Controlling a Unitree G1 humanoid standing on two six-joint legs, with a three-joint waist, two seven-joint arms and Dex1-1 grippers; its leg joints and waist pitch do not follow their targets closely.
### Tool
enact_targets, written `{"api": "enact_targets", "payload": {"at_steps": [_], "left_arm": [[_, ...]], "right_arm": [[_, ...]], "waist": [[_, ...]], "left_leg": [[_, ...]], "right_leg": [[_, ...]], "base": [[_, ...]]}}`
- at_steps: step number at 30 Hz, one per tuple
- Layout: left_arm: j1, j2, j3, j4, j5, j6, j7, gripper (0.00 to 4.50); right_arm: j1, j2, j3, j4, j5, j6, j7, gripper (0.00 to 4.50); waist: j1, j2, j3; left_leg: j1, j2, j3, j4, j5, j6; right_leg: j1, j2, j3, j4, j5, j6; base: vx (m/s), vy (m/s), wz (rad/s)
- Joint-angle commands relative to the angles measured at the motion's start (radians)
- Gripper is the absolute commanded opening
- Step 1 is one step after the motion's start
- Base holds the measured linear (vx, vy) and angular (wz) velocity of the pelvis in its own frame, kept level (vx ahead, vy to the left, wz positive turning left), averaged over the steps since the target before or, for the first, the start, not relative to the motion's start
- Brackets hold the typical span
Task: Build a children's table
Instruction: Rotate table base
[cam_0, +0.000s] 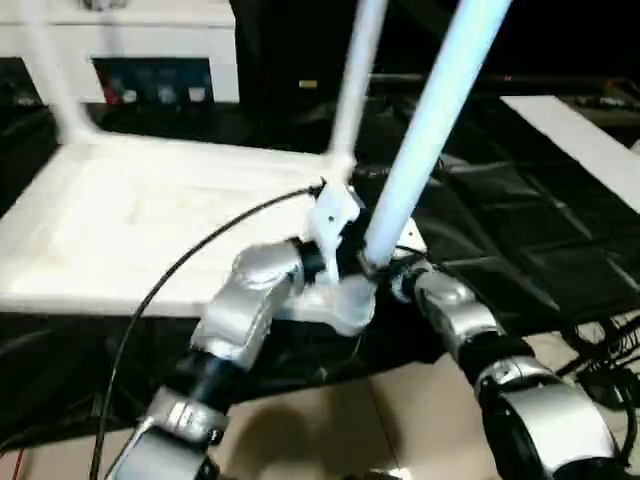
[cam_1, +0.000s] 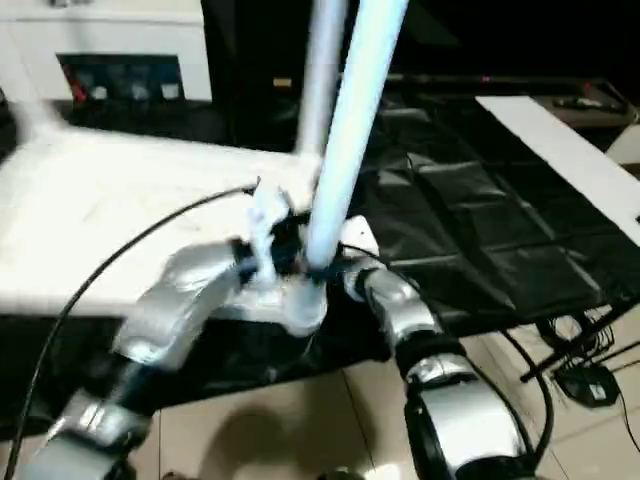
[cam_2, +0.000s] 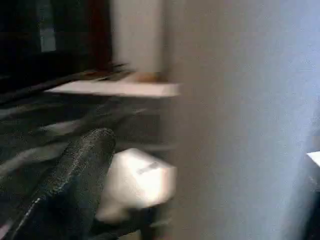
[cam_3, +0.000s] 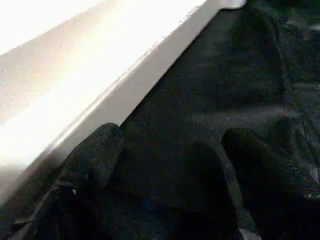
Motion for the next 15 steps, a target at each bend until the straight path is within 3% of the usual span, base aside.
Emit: {"api": "enact_targets", "payload": {"at_steps": [1, 7, 8, 10, 11, 14, 15], "left_arm": [[-0.02, 0.033, 0.024, 0.067, 0.062, -0.039, 0.055, 4.5], [-0.046, 0.099, 0.023, 0.18, 0.116, -0.073, 0.084, 4.5], [-0.051, 0.103, 0.03, 0.205, 0.108, -0.077, 0.076, 4.5], [-0.042, 0.109, 0.027, 0.204, 0.087, -0.087, 0.018, 4.5], [-0.031, 0.113, 0.025, 0.192, 0.068, -0.087, -0.027, 4.5], [-0.005, 0.102, 0.053, 0.167, 0.01, -0.041, -0.055, 4.5], [0.003, 0.096, 0.068, 0.164, -0.006, -0.033, -0.044, 4.5]], "right_arm": [[-0.007, -0.035, -0.024, -0.005, 0.005, -0.013, -0.01, 3.71], [0.025, -0.106, -0.048, -0.048, 0.013, -0.025, 0.008, 3.71], [0.034, -0.129, -0.054, -0.061, 0.021, -0.024, 0.031, 3.71], [0.051, -0.154, -0.048, -0.091, 0.024, -0.034, 0.088, 3.71], [0.066, -0.169, -0.04, -0.119, 0.027, -0.033, 0.14, 3.71], [0.105, -0.192, -0.038, -0.203, 0.053, -0.009, 0.233, 3.71], [0.123, -0.199, -0.039, -0.243, 0.064, 0.002, 0.257, 3.71]], "waist": [[0.01, 0.016, -0.072], [0.018, 0.017, -0.072], [0.021, 0.028, -0.072], [0.027, 0.016, -0.072], [0.03, 0.037, -0.074], [0.028, 0.024, -0.073], [0.028, 0.034, -0.074]], "left_leg": [[0.02, 0.0, -0.004, -0.062, -0.311, -0.001], [0.023, -0.001, -0.002, -0.06, -0.311, -0.001], [0.026, -0.001, -0.003, -0.061, -0.313, -0.004], [0.024, -0.004, 0.0, -0.059, -0.315, 0.004], [0.024, -0.002, -0.003, -0.06, -0.308, 0.005], [0.019, -0.002, 0.0, -0.059, -0.299, 0.018], [0.02, -0.002, 0.001, -0.057, -0.287, 0.034]], "right_leg": [[0.046, -0.027, 0.02, -0.072, -0.219, -0.187], [0.045, -0.026, 0.02, -0.072, -0.214, -0.193], [0.043, -0.026, 0.021, -0.071, -0.212, -0.195], [0.046, -0.024, 0.021, -0.074, -0.204, -0.202], [0.047, -0.028, 0.021, -0.07, -0.188, -0.211], [0.053, -0.024, 0.02, -0.067, -0.144, -0.232], [0.053, -0.024, 0.021, -0.065, -0.119, -0.248]], "base": [[0.0, 0.0, 0.0], [0.0, 0.0, 0.0], [0.0, 0.0, 0.0], [0.0, 0.0, 0.0], [0.0, 0.0, 0.0], [0.0, 0.0, 0.0], [0.0, 0.0, 0.0]]}}
